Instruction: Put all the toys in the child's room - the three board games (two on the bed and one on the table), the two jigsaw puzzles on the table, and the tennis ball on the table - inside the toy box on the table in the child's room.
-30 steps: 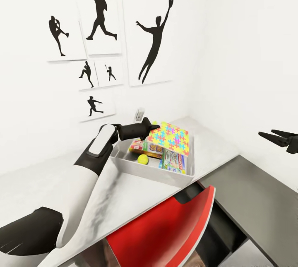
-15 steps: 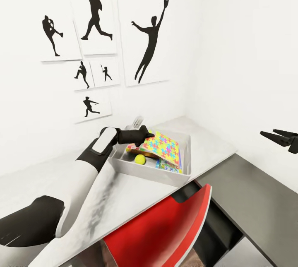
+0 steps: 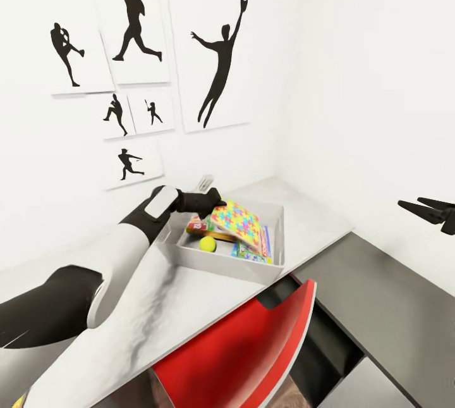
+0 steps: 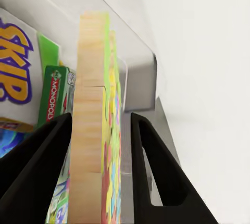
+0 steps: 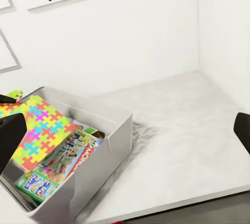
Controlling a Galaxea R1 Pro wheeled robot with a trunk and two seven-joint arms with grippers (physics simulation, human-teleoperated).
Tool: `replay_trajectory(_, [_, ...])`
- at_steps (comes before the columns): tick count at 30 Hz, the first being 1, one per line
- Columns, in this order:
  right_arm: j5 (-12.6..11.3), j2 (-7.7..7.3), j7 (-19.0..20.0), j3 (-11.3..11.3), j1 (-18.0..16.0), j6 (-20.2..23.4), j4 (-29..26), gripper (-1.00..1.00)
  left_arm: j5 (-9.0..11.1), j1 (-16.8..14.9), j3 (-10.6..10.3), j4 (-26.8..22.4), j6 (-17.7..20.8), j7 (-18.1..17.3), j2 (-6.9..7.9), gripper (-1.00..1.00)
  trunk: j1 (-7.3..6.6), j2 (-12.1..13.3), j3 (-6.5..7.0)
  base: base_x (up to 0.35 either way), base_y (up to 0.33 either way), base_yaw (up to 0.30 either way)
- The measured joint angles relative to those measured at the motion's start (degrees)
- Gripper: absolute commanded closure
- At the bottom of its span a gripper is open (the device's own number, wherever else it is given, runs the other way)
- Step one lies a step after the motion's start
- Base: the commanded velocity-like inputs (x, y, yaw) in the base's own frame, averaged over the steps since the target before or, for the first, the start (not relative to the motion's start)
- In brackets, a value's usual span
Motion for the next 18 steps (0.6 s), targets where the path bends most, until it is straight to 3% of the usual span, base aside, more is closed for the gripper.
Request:
replay_trajectory(5, [0.0, 0.01, -0.04, 0.0, 0.02, -0.02, 0.0, -1.0, -0.46, -1.12, -0.05, 2.0, -1.43, -1.22, 0.11, 1.0, 0.0, 0.0, 0.0, 0.0, 0.0, -0.23])
replay_trajectory(8, [0.0, 0.01, -0.1, 0.0, -0.02, -0.08, 0.0, -1.0, -3.11, -1.28, -0.04, 2.52, -3.17, -4.74, 0.23, 1.0, 0.0, 0.0, 0.0, 0.0, 0.0, -0.222])
replay_trajectory(12, [0.01, 0.02, -0.11, 0.01, 0.22, -0.13, 0.0, -1.0, -4.79, -1.26, -0.12, 5.26, -4.2, -8.29, 1.14, 1.0, 0.0, 0.0, 0.0, 0.0, 0.0, -0.074])
replay_trajectory(13, [0.01, 0.02, -0.09, 0.02, 0.29, -0.15, 0.0, -1.0, -4.93, -1.23, -0.13, 5.95, -4.34, -9.05, 1.47, -1.0, 0.0, 0.0, 0.0, 0.0, 0.0, -0.019])
replay_trajectory(18, [-0.03, 0.02, 0.01, 0.03, 0.4, -0.11, 0.0, -1.0, -8.77, -1.12, -0.12, 7.45, -4.57, -10.31, 2.62, -1.0, 0.0, 0.0, 0.0, 0.0, 0.0, -0.005])
